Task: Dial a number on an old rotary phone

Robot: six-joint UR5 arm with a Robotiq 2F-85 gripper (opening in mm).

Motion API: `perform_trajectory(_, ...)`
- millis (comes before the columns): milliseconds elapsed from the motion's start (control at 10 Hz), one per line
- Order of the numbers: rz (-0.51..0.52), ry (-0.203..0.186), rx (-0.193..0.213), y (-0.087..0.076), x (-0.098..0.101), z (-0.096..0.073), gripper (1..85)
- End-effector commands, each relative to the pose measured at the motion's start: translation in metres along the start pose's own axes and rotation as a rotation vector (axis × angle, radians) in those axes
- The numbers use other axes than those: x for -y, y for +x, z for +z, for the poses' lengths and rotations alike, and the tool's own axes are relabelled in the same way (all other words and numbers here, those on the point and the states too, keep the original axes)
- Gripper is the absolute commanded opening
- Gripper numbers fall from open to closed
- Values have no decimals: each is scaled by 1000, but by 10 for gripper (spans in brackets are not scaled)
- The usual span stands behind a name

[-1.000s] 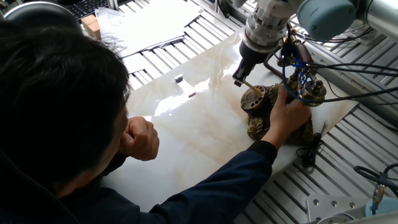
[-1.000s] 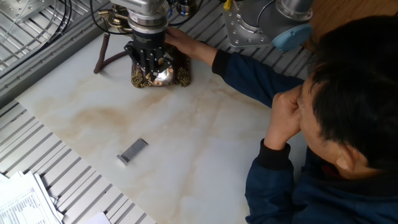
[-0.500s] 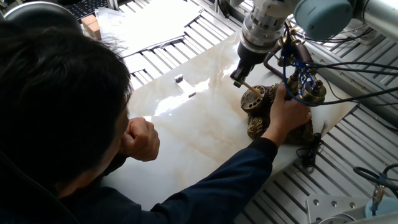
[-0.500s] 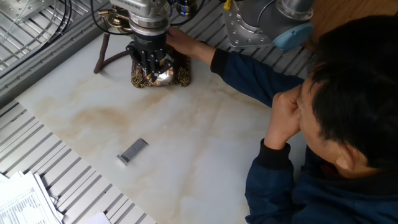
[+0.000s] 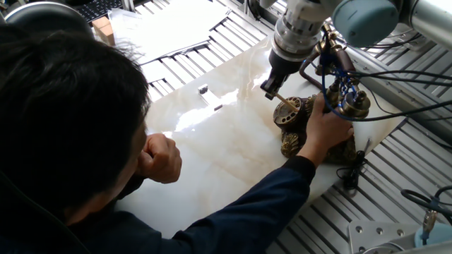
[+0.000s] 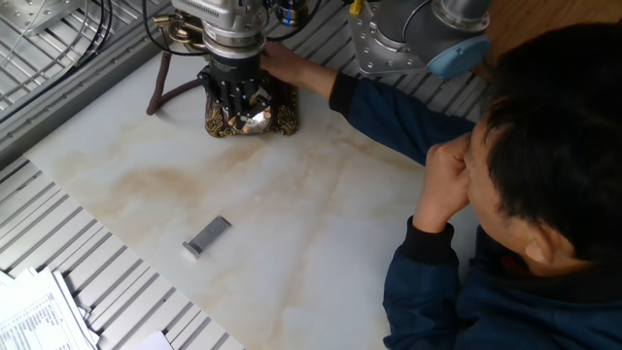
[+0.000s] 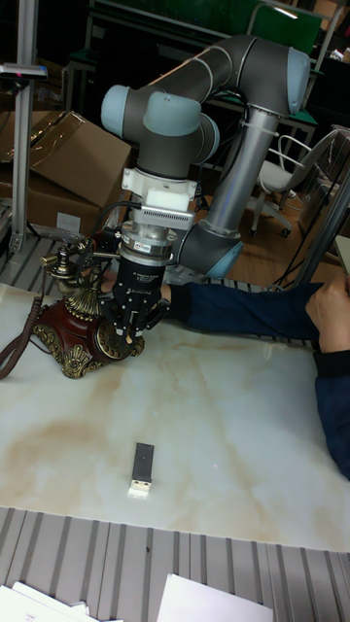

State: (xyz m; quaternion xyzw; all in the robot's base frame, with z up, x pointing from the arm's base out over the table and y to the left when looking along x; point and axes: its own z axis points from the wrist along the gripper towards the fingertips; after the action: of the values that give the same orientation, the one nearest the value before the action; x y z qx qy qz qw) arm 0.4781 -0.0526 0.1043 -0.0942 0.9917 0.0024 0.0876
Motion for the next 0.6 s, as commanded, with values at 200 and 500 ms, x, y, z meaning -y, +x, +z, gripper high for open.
perform_trajectory(200, 29, -3, 20, -5, -5, 5, 20)
perform_trajectory(500, 38, 4, 20, -6, -9, 6, 20)
